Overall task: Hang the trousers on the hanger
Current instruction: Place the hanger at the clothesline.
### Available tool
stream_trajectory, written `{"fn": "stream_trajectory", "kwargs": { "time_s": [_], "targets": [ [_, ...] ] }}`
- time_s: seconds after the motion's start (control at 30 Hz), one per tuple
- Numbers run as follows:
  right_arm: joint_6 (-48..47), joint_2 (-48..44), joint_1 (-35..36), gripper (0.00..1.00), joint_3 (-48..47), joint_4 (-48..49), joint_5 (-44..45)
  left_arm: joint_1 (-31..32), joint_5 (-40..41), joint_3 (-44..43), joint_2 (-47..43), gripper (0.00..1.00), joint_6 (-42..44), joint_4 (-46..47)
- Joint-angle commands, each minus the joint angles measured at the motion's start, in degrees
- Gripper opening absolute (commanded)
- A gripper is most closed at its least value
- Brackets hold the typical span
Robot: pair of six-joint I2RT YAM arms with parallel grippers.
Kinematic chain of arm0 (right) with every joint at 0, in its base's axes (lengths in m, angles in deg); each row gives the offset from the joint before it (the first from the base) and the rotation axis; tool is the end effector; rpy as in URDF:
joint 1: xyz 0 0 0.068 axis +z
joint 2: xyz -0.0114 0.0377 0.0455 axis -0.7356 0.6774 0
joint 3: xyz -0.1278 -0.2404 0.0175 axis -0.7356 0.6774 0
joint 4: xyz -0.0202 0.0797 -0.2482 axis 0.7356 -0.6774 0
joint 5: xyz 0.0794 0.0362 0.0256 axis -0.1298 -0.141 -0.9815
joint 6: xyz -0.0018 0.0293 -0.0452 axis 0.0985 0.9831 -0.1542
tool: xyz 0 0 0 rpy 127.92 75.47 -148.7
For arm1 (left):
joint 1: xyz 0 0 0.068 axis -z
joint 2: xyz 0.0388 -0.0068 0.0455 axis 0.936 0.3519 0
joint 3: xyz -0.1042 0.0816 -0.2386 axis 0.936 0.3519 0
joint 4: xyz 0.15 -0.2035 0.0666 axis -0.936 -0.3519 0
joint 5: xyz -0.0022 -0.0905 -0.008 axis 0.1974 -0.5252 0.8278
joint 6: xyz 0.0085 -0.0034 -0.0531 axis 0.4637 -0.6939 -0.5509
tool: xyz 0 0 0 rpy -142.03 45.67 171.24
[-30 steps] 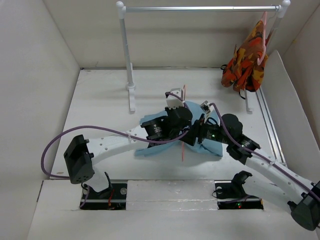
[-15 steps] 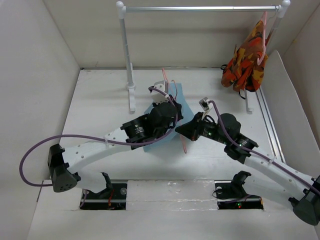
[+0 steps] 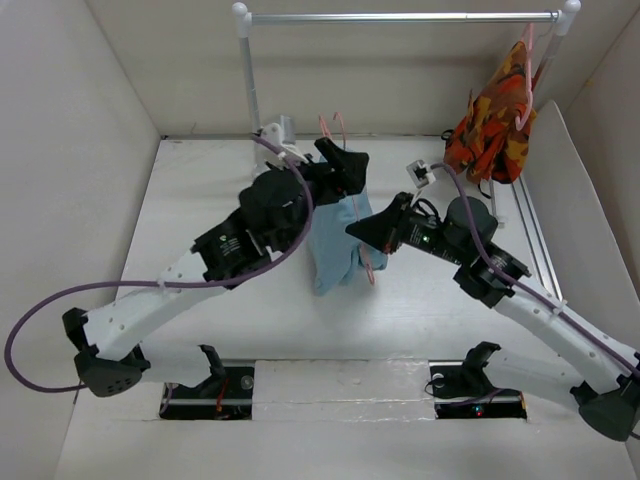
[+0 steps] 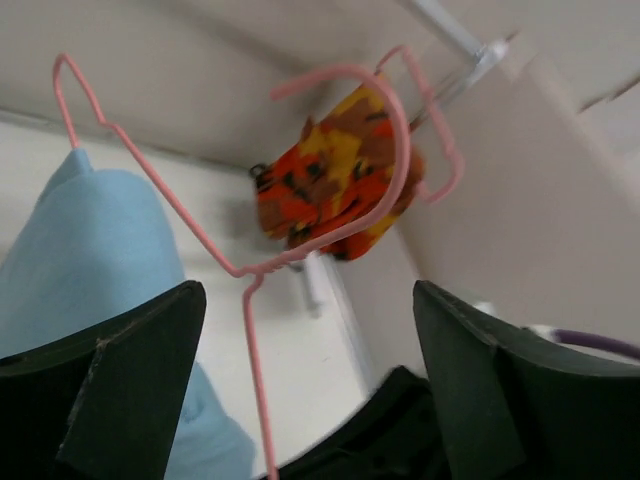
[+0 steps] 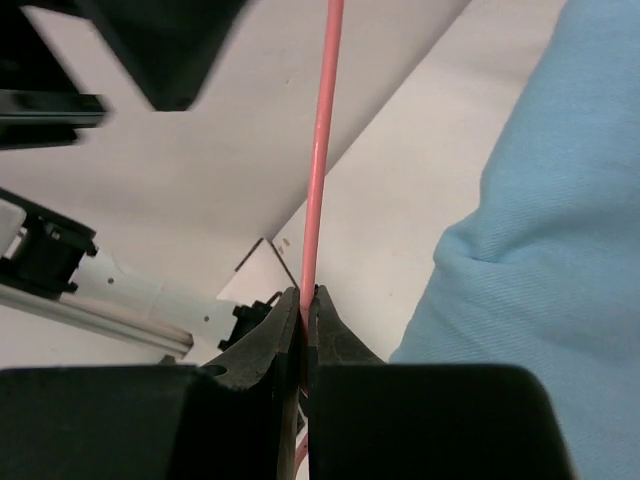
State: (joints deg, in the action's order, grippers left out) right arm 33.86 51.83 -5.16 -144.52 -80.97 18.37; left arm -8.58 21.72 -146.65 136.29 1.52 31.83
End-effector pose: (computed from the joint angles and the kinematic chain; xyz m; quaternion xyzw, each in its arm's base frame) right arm 0.1589 0.1591 0.3893 -0.1320 0.6906 0.5400 0.4626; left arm 0.1470 -0.2238 0.4879 -0.0768 0.6596 -0.4239 0.6159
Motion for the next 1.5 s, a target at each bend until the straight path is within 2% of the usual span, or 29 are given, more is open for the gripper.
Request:
{"fn": "stream_trajectory", "kwargs": {
  "time_s": [0.0, 0.07, 0.1, 0.3, 0.47, 0.6, 0.77, 0.87, 1.03, 1.43, 1.47],
  "targets": [
    [-2.24, 1.23, -3.00, 0.00, -10.74, 8.64, -1.56, -1.05, -1.11, -4.69, -5.37, 0.84, 3.68, 3.95],
    [-3.38, 3.24, -5.53, 0.00, -13.01, 8.02, -2.08, -1.05, -0.67, -5.92, -6.50, 0.92, 4.21, 2.01],
    [-3.39, 3.95, -6.68, 0.00, -14.76, 7.76, -2.87, -1.05, -0.59, -5.92, -7.99, 0.99, 4.73, 2.19],
    [-1.98, 9.65, -15.03, 0.00, -18.38, 12.32, -6.65, -1.05, 1.87, -1.19, -16.07, 0.99, 4.21, 2.98],
    [-2.60, 13.62, -23.46, 0.00, -25.50, 10.22, -8.50, -1.05, 5.83, 3.91, -20.04, 0.99, 0.80, -4.55],
    [-1.90, 16.33, -34.07, 0.00, -29.09, 8.64, -10.42, -1.05, 5.22, 10.84, -23.37, 0.99, -5.17, -13.60],
    [1.00, 21.34, -41.82, 0.00, -32.09, 11.88, -13.16, -1.05, 4.08, 18.67, -28.12, 0.99, -10.81, -18.20],
    [1.01, 24.60, -44.47, 0.00, -37.35, 10.57, -12.98, -1.05, 2.41, 22.89, -30.50, 0.99, -13.19, -18.03],
    [1.01, 31.10, -47.38, 0.00, -44.39, 8.11, -12.46, -1.05, 1.26, 24.93, -29.98, 0.99, -15.21, -20.48],
    [3.12, 35.86, -52.57, 0.00, -42.30, 9.33, -14.21, -1.05, -1.29, 29.76, -29.71, 0.99, -17.85, -21.54],
    [2.07, 36.03, -52.57, 0.04, -41.86, 8.73, -14.39, -1.05, -1.38, 29.59, -28.84, 0.99, -17.76, -21.46]
  ]
}}
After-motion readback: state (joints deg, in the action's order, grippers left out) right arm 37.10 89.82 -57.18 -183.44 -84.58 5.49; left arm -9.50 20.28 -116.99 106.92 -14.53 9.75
